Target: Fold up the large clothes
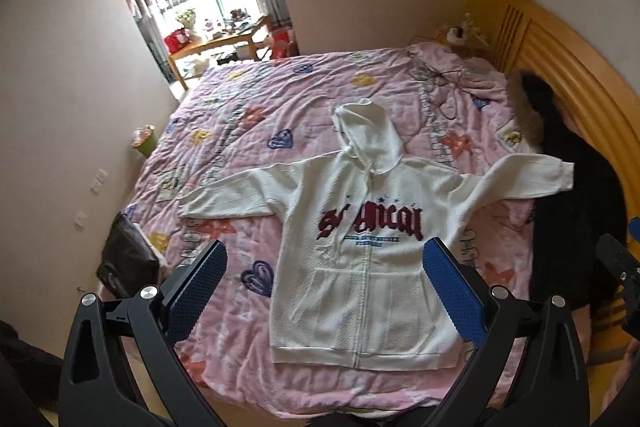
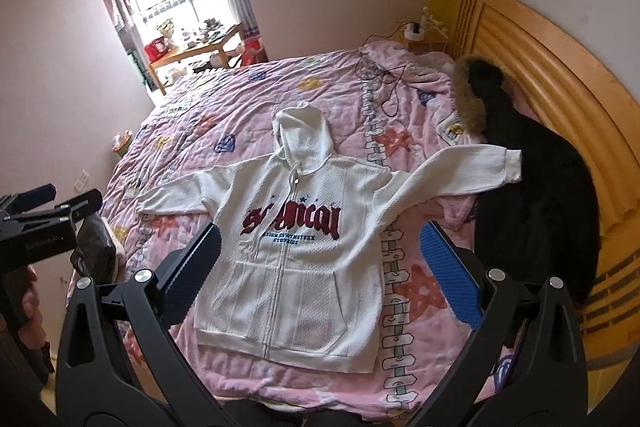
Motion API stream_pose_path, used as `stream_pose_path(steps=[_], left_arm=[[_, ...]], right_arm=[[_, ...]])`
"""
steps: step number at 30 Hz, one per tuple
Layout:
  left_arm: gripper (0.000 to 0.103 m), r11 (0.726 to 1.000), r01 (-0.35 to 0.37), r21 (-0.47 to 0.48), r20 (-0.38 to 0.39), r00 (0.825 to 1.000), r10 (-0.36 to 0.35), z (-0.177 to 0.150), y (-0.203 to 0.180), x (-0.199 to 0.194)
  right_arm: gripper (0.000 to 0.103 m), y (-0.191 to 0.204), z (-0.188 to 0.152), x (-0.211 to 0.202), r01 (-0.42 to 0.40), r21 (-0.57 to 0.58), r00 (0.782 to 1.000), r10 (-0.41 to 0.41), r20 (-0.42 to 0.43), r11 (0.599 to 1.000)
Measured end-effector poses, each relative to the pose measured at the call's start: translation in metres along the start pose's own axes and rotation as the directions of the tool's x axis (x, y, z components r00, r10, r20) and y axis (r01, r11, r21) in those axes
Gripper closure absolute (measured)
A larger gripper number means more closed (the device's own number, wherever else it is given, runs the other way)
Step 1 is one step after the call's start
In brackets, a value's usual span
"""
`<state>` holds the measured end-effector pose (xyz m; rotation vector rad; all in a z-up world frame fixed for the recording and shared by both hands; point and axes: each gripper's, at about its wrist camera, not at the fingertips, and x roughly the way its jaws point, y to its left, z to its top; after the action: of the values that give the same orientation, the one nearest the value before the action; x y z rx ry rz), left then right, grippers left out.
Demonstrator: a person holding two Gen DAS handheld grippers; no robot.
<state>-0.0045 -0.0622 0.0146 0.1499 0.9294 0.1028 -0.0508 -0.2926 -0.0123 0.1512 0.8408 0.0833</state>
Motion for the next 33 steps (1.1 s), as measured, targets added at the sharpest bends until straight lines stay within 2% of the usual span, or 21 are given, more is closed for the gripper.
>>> stream_pose_path(steps=[3, 7, 12, 17, 22, 24, 28, 30, 33], left_arm=[[0.008, 0.999, -0.042, 0.027, -0.003, 0.999, 0.042, 0.003, -0.006, 0.000], [0.008, 0.998, -0.056, 0.028, -0.003, 0.998, 0.056, 0.007, -0.001, -0.003], [0.008, 0.999, -0.040, -0.023, -0.018, 0.999, 0.039, 0.013, 0.020, 0.000], [0.008, 0.992, -0.060, -0.111, -0.042, 0.998, 0.055, 0.018, 0.054, 0.017], [0.008, 0.985, -0.038, -0.168, -0.058, 0.998, 0.028, 0.024, 0.102, 0.053], [0.008, 0.980, -0.024, -0.199, -0.063, 0.998, 0.012, 0.029, 0.131, 0.078], [0.008, 0.950, -0.021, -0.311, -0.106, 0.994, -0.013, 0.034, 0.202, 0.148], [0.008, 0.939, -0.014, -0.343, -0.159, 0.986, -0.043, 0.035, 0.231, 0.187], [0.008, 0.915, -0.051, -0.400, -0.239, 0.970, -0.050, 0.033, 0.287, 0.260]], right_arm=[[0.006, -0.013, 0.002, 0.006, -0.024, 0.003, 1.000, 0.024, -0.014, 1.000], [0.006, -0.021, 0.006, 0.017, -0.018, -0.004, 1.000, 0.017, -0.026, 1.000], [0.006, -0.032, 0.011, 0.022, 0.010, 0.035, 1.000, -0.009, -0.023, 0.999], [0.006, -0.021, 0.018, 0.035, 0.035, 0.043, 0.999, -0.034, -0.028, 0.998], [0.006, 0.028, 0.040, 0.064, 0.062, -0.009, 0.998, -0.062, -0.014, 0.998], [0.006, 0.055, 0.053, 0.077, 0.066, -0.039, 0.998, -0.066, 0.003, 0.997], [0.006, 0.118, 0.080, 0.120, 0.062, -0.078, 0.998, -0.061, 0.016, 0.995], [0.006, 0.152, 0.094, 0.149, 0.047, -0.084, 0.999, -0.046, 0.007, 0.995], [0.006, 0.206, 0.109, 0.206, 0.017, -0.105, 0.999, -0.021, -0.035, 0.994]])
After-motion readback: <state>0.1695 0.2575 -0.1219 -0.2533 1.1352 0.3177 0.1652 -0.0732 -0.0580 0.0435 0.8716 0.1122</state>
